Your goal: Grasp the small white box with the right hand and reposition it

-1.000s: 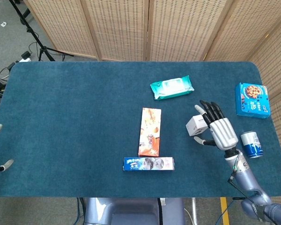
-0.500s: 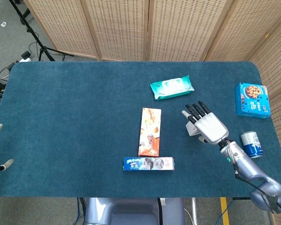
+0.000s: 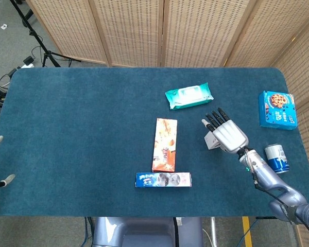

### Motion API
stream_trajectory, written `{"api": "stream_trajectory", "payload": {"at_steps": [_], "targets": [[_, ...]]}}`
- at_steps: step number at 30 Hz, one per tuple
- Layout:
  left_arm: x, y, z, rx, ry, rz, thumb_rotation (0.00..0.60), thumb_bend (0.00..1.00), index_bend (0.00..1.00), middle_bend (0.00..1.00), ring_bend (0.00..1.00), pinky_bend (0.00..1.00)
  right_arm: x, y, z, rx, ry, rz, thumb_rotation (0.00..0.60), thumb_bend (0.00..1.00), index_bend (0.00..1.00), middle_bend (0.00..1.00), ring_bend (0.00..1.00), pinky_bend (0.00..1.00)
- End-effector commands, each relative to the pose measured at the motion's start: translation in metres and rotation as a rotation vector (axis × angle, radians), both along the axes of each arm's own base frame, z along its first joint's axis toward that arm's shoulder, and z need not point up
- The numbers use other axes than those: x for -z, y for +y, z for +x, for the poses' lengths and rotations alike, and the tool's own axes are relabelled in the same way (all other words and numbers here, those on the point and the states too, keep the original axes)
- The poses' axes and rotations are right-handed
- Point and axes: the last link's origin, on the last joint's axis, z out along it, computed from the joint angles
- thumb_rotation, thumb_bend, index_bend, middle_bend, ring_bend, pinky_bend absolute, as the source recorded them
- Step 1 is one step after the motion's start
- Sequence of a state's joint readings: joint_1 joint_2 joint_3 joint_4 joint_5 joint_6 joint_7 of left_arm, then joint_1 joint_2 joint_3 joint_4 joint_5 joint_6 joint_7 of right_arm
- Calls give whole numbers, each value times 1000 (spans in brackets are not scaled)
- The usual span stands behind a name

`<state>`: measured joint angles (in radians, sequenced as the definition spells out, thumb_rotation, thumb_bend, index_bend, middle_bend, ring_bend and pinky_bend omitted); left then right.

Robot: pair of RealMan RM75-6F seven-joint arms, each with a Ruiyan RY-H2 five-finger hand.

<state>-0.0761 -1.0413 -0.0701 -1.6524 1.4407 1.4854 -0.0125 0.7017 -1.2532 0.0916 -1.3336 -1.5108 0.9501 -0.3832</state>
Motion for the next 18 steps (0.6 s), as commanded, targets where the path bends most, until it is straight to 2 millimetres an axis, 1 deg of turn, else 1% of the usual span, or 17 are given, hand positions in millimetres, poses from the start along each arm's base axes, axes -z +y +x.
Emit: {"api": "stream_trajectory", "payload": {"at_steps": [1, 2, 4, 8, 11, 18], "targets": [[0, 0, 0, 0, -1, 2, 600, 0, 0, 0, 0, 0, 4, -2, 0, -19, -12, 0, 600, 196, 234, 221, 27, 0], [0, 0, 0, -1, -2, 3, 600, 0, 0, 0, 0, 0, 6, -3, 1, -33, -20, 0, 600, 232, 269, 257, 53, 1], [-1, 0, 0, -1, -3, 3, 600, 0, 0, 0, 0, 0, 9, -4, 1, -50, -27, -2, 600, 279, 304, 292, 80, 9], [-1, 0, 0, -1, -3, 4, 600, 0, 0, 0, 0, 0, 13, -6, -1, -62, -32, -5, 600, 377, 352, 342, 118, 32], [-2, 0, -1, -2, -4, 7, 600, 0, 0, 0, 0, 0, 16, -7, -1, -77, -37, -14, 600, 423, 393, 384, 156, 52], [-1, 0, -1, -1, -3, 4, 600, 0, 0, 0, 0, 0, 14, -7, -1, -99, -46, -25, 600, 461, 411, 402, 167, 54]]}}
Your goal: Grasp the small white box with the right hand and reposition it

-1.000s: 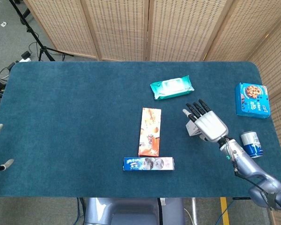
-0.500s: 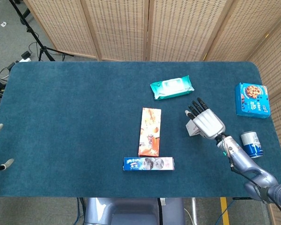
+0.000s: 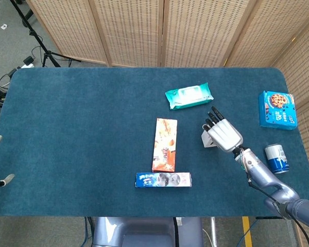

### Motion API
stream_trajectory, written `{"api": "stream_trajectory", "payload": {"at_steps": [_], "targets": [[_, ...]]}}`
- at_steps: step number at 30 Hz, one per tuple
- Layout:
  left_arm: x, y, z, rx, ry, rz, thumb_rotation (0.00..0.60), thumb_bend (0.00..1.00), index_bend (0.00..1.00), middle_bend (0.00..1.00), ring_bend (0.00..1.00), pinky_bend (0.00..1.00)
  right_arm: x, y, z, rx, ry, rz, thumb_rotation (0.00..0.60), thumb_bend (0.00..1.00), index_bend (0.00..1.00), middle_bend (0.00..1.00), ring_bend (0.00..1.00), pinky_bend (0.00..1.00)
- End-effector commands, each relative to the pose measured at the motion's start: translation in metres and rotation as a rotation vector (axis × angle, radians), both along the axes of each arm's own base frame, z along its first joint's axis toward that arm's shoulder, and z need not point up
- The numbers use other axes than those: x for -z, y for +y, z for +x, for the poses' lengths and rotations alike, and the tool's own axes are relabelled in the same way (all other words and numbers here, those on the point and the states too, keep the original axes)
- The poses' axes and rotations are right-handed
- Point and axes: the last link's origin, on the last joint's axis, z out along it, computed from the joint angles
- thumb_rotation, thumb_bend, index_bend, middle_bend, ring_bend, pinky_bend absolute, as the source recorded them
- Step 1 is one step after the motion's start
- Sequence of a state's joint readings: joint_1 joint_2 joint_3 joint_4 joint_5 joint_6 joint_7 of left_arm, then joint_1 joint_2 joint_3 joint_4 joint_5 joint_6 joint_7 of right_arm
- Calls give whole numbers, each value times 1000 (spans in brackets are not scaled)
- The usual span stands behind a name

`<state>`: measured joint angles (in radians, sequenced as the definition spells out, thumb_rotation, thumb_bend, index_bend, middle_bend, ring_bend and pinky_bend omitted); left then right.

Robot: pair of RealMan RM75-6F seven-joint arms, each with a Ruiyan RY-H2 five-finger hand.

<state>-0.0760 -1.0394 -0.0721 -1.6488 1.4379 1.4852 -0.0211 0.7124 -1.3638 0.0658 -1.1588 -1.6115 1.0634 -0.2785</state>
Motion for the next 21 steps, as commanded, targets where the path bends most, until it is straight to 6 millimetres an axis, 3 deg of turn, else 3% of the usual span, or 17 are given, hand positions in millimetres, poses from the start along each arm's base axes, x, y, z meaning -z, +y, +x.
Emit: {"api": "stream_trajectory", "payload": {"at_steps": [1, 7, 11, 15, 21], "targets": [[0, 0, 0, 1, 0, 0, 600, 0, 0, 0, 0, 0, -1, 0, 0, -2, -4, -1, 600, 466, 414, 405, 169, 54], [-1, -1, 0, 0, -2, 3, 600, 0, 0, 0, 0, 0, -11, 4, 3, -11, -78, -19, 600, 485, 417, 408, 173, 57], [-1, 0, 0, 2, -4, 0, 600, 0, 0, 0, 0, 0, -28, 10, 0, 15, -202, -36, 600, 516, 417, 408, 175, 68], [0, -2, 1, 10, -6, -3, 600, 0, 0, 0, 0, 0, -50, 21, -11, 59, -375, -78, 600, 517, 419, 411, 176, 68], [-1, -4, 4, 23, -9, -6, 600, 0, 0, 0, 0, 0, -63, 31, -31, 143, -602, -151, 600, 577, 428, 417, 183, 68]]}}
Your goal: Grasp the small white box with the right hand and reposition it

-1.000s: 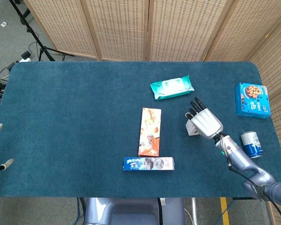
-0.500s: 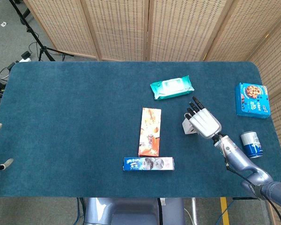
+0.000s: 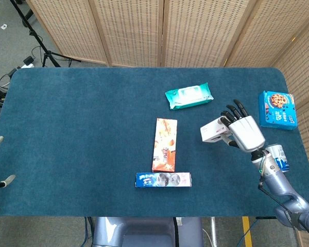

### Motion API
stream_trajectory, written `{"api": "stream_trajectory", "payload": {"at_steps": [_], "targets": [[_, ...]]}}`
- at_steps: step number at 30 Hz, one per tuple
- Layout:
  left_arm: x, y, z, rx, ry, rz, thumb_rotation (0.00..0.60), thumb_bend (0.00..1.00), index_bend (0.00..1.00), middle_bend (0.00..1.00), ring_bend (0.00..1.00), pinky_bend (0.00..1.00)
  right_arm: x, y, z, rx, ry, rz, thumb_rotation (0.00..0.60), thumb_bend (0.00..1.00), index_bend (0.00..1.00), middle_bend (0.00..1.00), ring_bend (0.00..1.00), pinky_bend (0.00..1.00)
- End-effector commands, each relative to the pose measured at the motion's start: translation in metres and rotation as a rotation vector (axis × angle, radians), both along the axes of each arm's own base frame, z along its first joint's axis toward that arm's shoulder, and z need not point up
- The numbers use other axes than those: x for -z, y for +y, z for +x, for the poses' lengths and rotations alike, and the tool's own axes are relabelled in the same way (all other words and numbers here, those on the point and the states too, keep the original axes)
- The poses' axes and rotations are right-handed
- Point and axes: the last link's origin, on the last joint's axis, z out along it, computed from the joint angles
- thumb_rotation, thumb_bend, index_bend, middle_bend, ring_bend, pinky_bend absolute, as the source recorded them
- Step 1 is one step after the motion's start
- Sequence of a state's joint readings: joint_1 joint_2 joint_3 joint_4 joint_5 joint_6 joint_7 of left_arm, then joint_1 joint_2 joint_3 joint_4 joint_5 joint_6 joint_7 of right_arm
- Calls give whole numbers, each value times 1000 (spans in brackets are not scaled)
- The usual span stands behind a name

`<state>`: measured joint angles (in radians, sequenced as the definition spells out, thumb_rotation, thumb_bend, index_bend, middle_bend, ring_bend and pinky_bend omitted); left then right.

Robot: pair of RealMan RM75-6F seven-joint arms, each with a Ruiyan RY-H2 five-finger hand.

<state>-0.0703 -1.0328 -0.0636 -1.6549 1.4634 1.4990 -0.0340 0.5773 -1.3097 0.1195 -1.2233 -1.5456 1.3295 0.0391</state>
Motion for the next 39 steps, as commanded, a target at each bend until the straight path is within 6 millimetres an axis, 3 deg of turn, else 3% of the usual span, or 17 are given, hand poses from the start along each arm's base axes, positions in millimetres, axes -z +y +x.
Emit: {"api": "stream_trajectory", "payload": {"at_steps": [1, 8, 16, 23, 29, 35, 39], "targets": [[0, -1, 1, 6, 0, -1, 600, 0, 0, 0, 0, 0, -8, 8, -18, 80, -176, -49, 600, 586, 429, 417, 183, 68], [1, -3, 2, 14, 0, -5, 600, 0, 0, 0, 0, 0, 18, 19, -49, 233, -447, -3, 600, 620, 435, 423, 183, 68], [1, -2, 1, 7, 2, -7, 600, 0, 0, 0, 0, 0, 53, 21, -57, 279, -515, 24, 600, 642, 437, 424, 183, 68], [2, -1, 0, 2, 4, -6, 600, 0, 0, 0, 0, 0, 66, 21, -63, 301, -525, 23, 600, 657, 437, 413, 182, 68], [3, 0, 0, 0, 9, -9, 600, 0, 0, 0, 0, 0, 74, 30, -74, 345, -531, 105, 600, 546, 378, 170, 2, 32], [5, -1, 1, 4, 10, -11, 600, 0, 0, 0, 0, 0, 70, 43, -83, 387, -466, 200, 600, 513, 260, 11, 0, 0], [5, -1, 2, 6, 10, -10, 600, 0, 0, 0, 0, 0, 65, 49, -81, 404, -431, 218, 600, 512, 239, 0, 0, 0]]}}
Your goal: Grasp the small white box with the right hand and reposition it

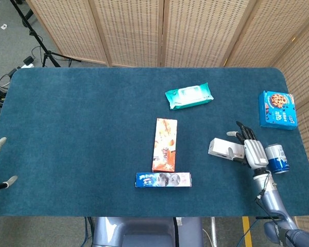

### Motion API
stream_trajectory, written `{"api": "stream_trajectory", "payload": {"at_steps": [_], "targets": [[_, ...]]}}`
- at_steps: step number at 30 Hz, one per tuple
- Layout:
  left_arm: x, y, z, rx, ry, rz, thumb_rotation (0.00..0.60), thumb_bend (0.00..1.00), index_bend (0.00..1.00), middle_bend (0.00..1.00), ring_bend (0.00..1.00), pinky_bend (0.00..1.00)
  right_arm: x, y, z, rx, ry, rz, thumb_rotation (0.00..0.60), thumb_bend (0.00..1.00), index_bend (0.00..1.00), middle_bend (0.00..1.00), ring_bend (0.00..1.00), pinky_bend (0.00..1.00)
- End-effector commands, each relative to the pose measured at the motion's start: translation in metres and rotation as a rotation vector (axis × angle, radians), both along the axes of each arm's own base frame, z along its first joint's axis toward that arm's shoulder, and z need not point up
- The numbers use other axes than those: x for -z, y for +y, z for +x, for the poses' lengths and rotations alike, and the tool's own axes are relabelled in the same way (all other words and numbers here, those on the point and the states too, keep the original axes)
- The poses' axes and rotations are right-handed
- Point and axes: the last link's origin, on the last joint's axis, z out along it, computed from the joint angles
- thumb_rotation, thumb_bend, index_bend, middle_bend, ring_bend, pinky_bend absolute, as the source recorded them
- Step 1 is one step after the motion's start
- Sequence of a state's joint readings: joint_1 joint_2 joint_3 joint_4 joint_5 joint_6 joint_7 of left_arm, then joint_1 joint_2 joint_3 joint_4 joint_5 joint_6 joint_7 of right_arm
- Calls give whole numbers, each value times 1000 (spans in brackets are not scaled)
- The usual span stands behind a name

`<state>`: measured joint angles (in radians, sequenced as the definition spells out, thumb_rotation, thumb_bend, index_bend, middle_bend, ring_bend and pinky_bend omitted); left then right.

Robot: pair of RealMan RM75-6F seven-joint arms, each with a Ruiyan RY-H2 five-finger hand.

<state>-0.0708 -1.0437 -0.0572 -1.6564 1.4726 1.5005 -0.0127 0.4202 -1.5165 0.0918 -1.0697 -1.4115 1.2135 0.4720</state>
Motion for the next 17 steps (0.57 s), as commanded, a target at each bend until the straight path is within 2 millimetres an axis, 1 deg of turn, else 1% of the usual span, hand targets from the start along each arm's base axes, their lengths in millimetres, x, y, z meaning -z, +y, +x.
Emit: {"api": "stream_trajectory", "payload": {"at_steps": [1, 4, 6, 7, 9, 10, 11, 12, 13, 14, 17], "targets": [[0, 0, 0, 1, 0, -1, 600, 0, 0, 0, 0, 0, -3, 7, 0, 8, 30, 27, 600, 511, 239, 0, 0, 0], [0, -1, 1, 1, 1, -1, 600, 0, 0, 0, 0, 0, -6, 10, 3, 5, 27, 18, 600, 506, 232, 0, 0, 0], [0, -1, 1, 1, 0, 1, 600, 0, 0, 0, 0, 0, -9, 13, 8, -12, 23, 7, 600, 483, 220, 0, 0, 0], [0, -1, 1, 1, 0, 2, 600, 0, 0, 0, 0, 0, -11, 15, 11, -23, 22, 0, 600, 450, 205, 0, 0, 0], [0, -1, 1, 2, 1, 3, 600, 0, 0, 0, 0, 0, -24, 21, 23, -78, 29, -33, 600, 312, 161, 0, 0, 0], [0, -1, 1, 3, 1, 4, 600, 0, 0, 0, 0, 0, -32, 27, 28, -90, 43, -42, 600, 180, 121, 0, 0, 0], [0, -1, 1, 4, 1, 5, 600, 0, 0, 0, 0, 0, -38, 32, 32, -94, 62, -49, 600, 71, 72, 0, 0, 0], [-1, -1, 1, 5, 2, 8, 600, 0, 0, 0, 0, 0, -46, 38, 36, -96, 100, -61, 600, 24, 44, 0, 0, 0], [-1, -1, 1, 5, 5, 12, 600, 0, 0, 0, 0, 0, -55, 45, 39, -104, 161, -91, 600, 0, 14, 0, 0, 0], [-1, 0, 0, 6, 7, 14, 600, 0, 0, 0, 0, 0, -62, 54, 42, -102, 215, -119, 600, 0, 1, 0, 0, 0], [-1, 1, 0, 9, 12, 18, 600, 0, 0, 0, 0, 0, -70, 71, 43, -87, 290, -170, 600, 0, 0, 0, 0, 0]]}}
